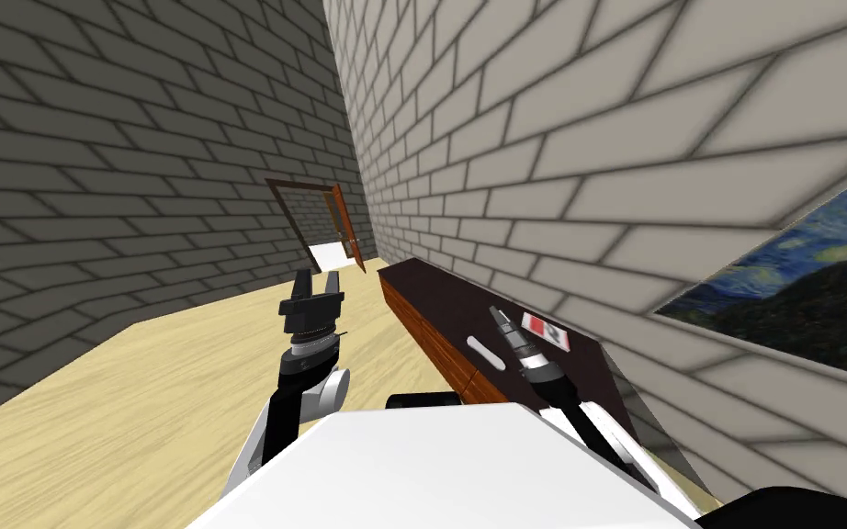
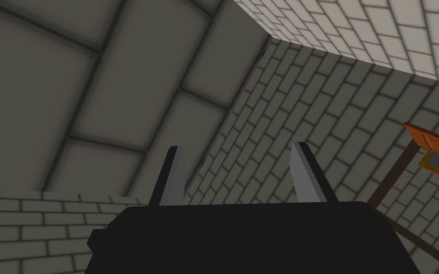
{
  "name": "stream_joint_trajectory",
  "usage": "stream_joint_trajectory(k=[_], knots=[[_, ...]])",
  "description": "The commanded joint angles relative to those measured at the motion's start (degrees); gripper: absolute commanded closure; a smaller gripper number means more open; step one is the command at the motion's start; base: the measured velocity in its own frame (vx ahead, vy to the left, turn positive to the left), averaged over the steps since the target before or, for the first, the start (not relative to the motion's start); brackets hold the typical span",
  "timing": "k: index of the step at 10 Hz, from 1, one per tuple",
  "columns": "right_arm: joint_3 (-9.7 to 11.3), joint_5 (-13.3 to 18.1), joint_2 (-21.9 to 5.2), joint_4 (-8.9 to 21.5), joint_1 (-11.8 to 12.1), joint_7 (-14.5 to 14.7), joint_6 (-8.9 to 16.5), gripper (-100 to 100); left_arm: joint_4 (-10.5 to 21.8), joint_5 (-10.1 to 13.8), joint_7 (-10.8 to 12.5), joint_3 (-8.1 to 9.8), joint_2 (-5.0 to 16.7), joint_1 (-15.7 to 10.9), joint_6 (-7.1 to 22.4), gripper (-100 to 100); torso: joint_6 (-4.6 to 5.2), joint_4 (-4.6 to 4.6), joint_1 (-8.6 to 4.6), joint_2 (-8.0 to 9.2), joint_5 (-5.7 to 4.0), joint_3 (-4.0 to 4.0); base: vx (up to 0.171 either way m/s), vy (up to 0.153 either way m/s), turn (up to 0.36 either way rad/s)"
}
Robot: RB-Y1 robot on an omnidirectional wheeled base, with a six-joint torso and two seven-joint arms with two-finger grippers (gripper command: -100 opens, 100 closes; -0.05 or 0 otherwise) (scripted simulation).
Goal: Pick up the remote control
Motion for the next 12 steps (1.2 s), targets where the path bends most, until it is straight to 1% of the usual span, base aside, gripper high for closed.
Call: stream_joint_trajectory(k=[1, 3, 5, 6, 8, 9, 10, 12], knots=[[0.4, 1.4, -2.2, 1.8, 1.8, 1.4, 2.2, -100, 0.0, 0.0, 0.0, 0.0, 0.0, 0.0, 0.0, 0, 0.0, 0.0, 0.0, 0.0, 0.0, 0.0, -0.007, -0.031, 0.436], [0.6, 2.8, -5.2, 4.9, 3.8, 2.7, 4.4, -100, 0.0, 0.0, 0.0, 0.0, 0.0, 0.0, 0.0, 0, 0.02, 0.0, 0.03, -0.01, 0.01, -0.01, -0.003, -0.019, 0.417], [1.4, 4.2, -8.1, 8.3, 5.7, 4.3, 6.7, -100, 0.0, 0.0, 0.0, 0.0, 0.0, 0.0, 0.0, 0, 0.04, -0.02, 0.07, -0.05, 0.01, -0.03, 0.01, -0.015, 0.451], [1.4, 4.2, -8.1, 8.3, 5.7, 4.3, 6.7, -100, 0.0, 0.0, 0.0, 0.0, 0.0, 0.0, 0.0, 0, 0.01, -0.02, 0.06, -0.1, 0.01, -0.06, 0.009, -0.012, 0.24], [2.7, 5.5, -10.8, 11.9, 7.6, 5.9, 9.0, -100, 0.0, 0.0, 0.0, 0.01, 0.0, 0.0, 0.0, 0, 0.05, -0.02, 0.1, -0.11, 0.02, -0.06, 0.015, -0.009, 0.296], [3.5, 6.1, -12.1, 13.7, 8.5, 6.7, 10.1, -100, 0.0, 0.0, 0.0, 0.01, 0.0, 0.0, 0.0, 0, 0.04, -0.03, 0.07, -0.14, 0.01, -0.08, 0.028, -0.01, 0.447], [3.5, 6.1, -12.1, 13.7, 8.5, 6.7, 10.1, -100, 0.0, 0.0, 0.0, 0.01, 0.0, 0.0, 0.0, 0, 0.03, -0.04, 0.07, -0.17, 0.02, -0.1, 0.025, -0.019, 0.236], [5.4, 7.3, -14.7, 17.5, 10.2, 8.5, 12.4, -100, 0.0, 0.0, 0.0, 0.01, 0.0, 0.0, 0.0, 0, 0.06, -0.04, 0.07, -0.17, 0.02, -0.1, 0.033, -0.02, 0.324]])
